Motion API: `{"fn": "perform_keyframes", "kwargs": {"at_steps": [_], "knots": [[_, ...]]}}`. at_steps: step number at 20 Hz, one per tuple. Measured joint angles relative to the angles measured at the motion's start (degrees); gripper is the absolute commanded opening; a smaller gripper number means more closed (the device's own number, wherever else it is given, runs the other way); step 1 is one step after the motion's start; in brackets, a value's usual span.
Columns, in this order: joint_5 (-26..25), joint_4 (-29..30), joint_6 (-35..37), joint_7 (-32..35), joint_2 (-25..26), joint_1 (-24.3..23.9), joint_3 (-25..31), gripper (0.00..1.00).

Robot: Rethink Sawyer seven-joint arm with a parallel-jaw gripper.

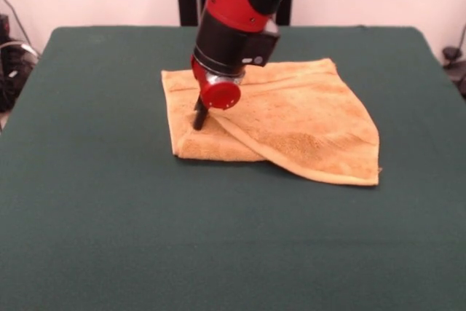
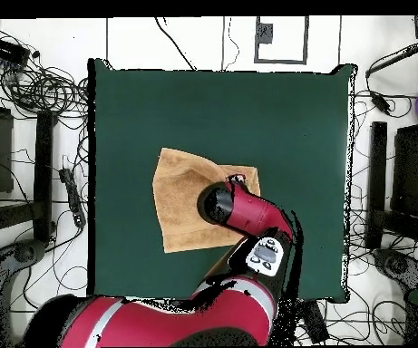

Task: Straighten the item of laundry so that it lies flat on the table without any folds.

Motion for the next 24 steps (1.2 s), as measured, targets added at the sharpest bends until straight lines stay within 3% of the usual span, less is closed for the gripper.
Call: {"fn": "perform_keyframes", "kwargs": {"at_steps": [11, 24], "knots": [[-2.5, -10.7, 7.7, 0.0, 1.3, -0.9, 0.0, 0.00], [-2.6, -27.8, 17.3, 0.0, 5.1, -4.5, 0.8, 0.00]]}}
